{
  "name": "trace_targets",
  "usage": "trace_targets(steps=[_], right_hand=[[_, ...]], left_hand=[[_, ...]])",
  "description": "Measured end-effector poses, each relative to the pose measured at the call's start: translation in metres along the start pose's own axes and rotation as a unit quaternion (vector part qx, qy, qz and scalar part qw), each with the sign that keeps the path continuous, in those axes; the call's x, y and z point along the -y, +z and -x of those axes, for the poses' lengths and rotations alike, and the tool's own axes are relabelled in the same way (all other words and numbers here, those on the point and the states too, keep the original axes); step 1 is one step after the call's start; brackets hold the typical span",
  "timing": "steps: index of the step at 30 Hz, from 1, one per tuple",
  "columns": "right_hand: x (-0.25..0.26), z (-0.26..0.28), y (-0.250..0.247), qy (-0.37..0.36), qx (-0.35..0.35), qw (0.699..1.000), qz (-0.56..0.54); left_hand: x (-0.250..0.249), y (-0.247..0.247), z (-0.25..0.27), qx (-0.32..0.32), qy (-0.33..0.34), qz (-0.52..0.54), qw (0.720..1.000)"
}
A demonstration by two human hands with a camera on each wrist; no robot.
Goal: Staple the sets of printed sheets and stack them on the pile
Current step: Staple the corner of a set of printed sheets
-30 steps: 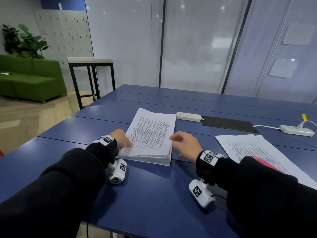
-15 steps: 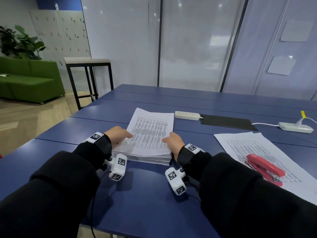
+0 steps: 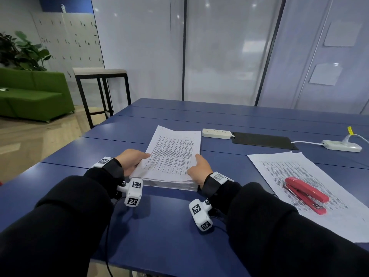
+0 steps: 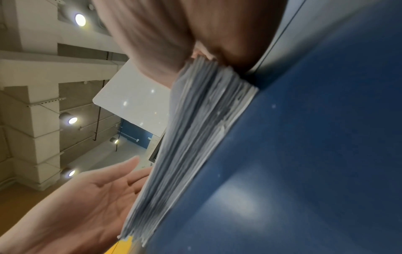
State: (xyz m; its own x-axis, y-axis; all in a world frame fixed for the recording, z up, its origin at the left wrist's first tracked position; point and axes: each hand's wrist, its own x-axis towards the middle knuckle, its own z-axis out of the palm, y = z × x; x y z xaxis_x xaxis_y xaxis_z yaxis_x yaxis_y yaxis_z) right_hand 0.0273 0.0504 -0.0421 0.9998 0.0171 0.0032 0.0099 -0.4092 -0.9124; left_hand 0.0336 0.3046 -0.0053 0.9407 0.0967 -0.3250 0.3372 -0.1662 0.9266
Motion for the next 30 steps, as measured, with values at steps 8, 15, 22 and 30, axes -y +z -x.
trace_targets(steps=[8,15,22,30], right_hand=[[-0.027,-0.002,-0.048,0.035,0.014,0.999,0.032],[-0.027,0.014,-0.095,0.056,0.025,0.993,-0.104],[-0.034,0.057,-0.241,0.035,-0.154,0.952,0.261],[-0.073,0.121,-0.314,0.129,0.103,0.873,0.459]], left_hand=[[0.0,0.047,0.025,0.056,0.012,0.069,0.996],[-0.006,0.067,0.029,0.055,0.021,0.004,0.998],[-0.036,0.135,0.07,-0.042,0.275,-0.238,0.931],[-0.055,0.289,0.115,0.205,0.358,-0.432,0.802]])
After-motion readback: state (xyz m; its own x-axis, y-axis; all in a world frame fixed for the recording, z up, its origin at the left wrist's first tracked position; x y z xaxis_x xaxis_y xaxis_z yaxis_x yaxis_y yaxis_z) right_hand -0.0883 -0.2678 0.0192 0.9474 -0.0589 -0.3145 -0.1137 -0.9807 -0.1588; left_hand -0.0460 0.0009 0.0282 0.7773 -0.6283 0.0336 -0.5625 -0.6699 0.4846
